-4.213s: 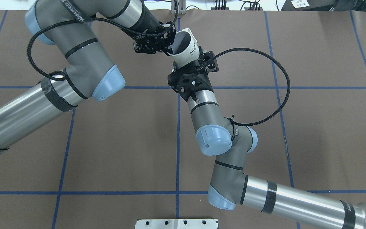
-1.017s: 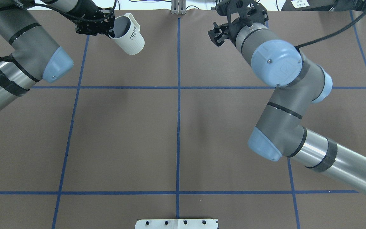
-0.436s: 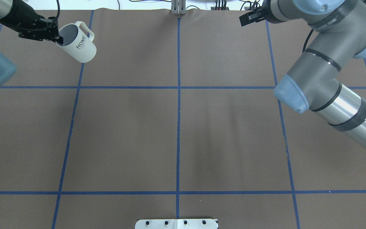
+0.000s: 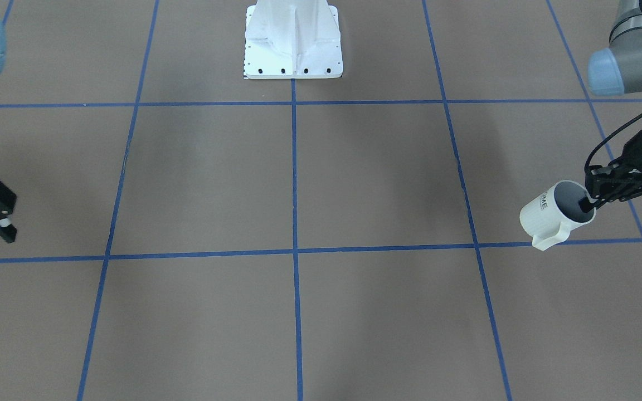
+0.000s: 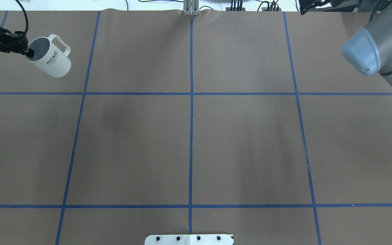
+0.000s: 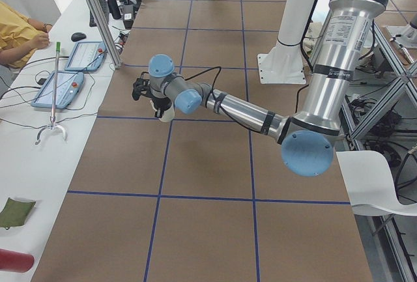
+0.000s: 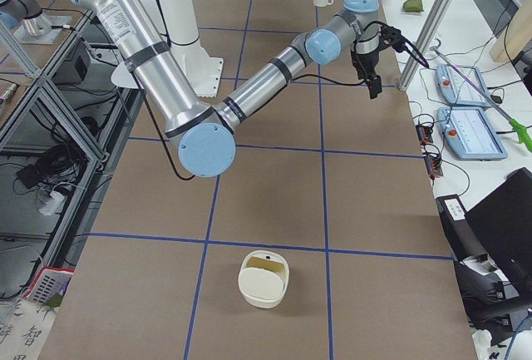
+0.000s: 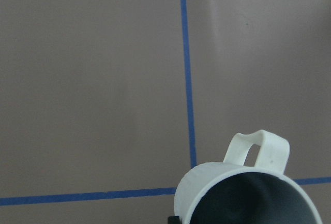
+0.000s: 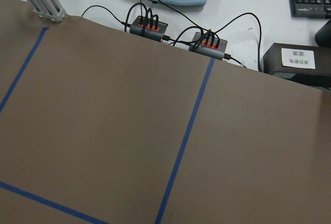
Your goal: Left arm hands cup to right arm to dump lemon
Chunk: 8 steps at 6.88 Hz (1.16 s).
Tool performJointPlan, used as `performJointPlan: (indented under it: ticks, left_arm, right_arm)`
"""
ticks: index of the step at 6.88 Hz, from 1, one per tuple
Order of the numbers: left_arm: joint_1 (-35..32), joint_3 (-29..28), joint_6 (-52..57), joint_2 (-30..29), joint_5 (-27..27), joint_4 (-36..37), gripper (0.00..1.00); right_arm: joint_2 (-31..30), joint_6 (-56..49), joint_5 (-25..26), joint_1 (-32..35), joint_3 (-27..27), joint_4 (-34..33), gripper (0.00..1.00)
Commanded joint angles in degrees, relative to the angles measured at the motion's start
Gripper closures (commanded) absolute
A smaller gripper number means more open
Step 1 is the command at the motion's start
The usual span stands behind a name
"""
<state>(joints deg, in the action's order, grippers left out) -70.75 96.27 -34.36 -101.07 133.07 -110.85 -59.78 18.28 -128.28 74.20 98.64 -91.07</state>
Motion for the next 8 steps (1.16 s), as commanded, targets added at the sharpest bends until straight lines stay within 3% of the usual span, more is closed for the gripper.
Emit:
performJointPlan:
  ticks: [1,3,6,8]
  left_arm:
    - [-1.1,0.1,7.1,5.9,-0.8,-0.7,1.0]
    - [-0.3,-0.3,6.4,6.8,-5.2,-0.9,1.0]
    - [3.4,-1.0,6.2,6.8,-5.4,-0.9,1.0]
    - [5.7,-1.0,6.2,6.7,-5.3,-0.9,1.0]
  right_arm:
    - [-5.0,-11.5,-6.3,7.4,-1.3,-3.1,0.0]
    - [-8.2,-22.2,-9.4,13.8,-5.4,-6.5,0.0]
    - [-17.3,-22.5,-9.2,15.5,-4.7,-7.1,0.0]
    - [-18.0,-22.5,-8.7,15.5,-4.8,-6.8,0.0]
